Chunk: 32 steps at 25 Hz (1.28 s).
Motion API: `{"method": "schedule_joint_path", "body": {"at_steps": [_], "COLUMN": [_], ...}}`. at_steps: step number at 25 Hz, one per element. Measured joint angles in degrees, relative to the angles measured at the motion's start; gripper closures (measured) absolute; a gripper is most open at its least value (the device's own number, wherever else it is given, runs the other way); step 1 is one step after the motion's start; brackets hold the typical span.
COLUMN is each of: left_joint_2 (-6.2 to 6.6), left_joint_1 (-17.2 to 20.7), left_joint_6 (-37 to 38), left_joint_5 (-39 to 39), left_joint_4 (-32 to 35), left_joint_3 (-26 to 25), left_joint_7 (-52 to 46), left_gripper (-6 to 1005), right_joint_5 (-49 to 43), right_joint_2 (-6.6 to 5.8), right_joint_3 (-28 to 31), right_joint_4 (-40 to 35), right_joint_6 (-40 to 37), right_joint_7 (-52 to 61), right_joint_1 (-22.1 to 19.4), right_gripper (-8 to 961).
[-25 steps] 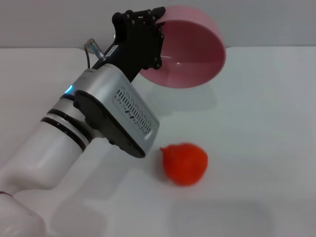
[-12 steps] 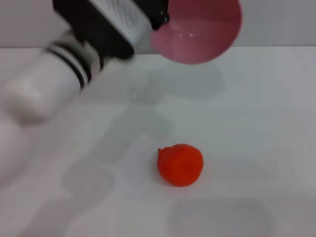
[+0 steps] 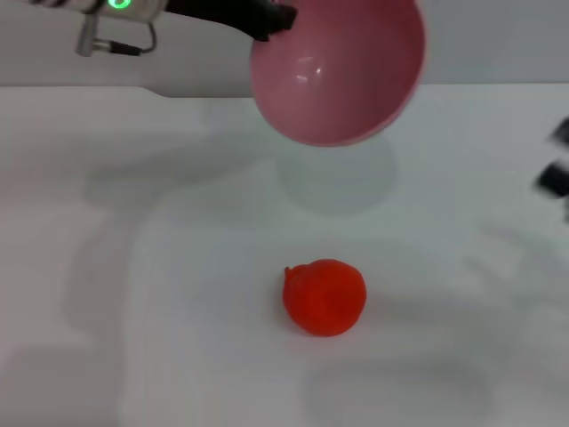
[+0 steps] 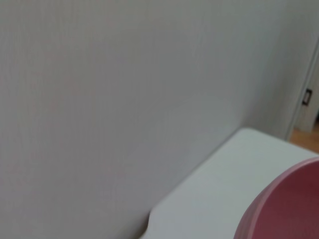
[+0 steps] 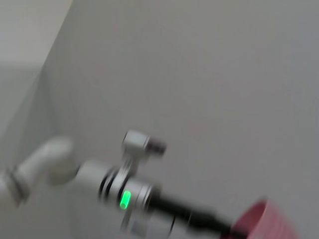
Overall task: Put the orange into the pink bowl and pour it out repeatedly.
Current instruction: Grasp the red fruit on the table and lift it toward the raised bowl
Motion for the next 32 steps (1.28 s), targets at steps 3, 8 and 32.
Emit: {"method": "schedule_joint_path", "body": {"at_steps": [3, 8, 32], "left_joint_2": [0.16, 0.56, 2.14], "left_joint_1": [-2.6, -4.1, -2.8], "left_joint_6": [5.1, 9.4, 14.7], "left_joint_5": [6.8, 12.9, 14.0], "left_joint_4": [0.2, 2.1, 1.5], "left_joint_3": [-4.1, -6.8, -10.3], "left_joint_7": [-3.4, -7.2, -9.6], "left_gripper": [956, 956, 955], "right_joint_5": [-12.4, -28.2, -42.3], "right_joint_2": [0.01, 0.23, 0.30], "right_joint_3": [0.0, -0.4, -31.1], "right_joint_4": [-8.4, -18.9, -10.6], "right_joint_6": [1.4, 2.2, 25.5], "right_joint_7": [8.9, 20.6, 30.3], "right_joint_1": [3.1, 7.4, 25.7], "right_gripper": [293, 300, 329]}}
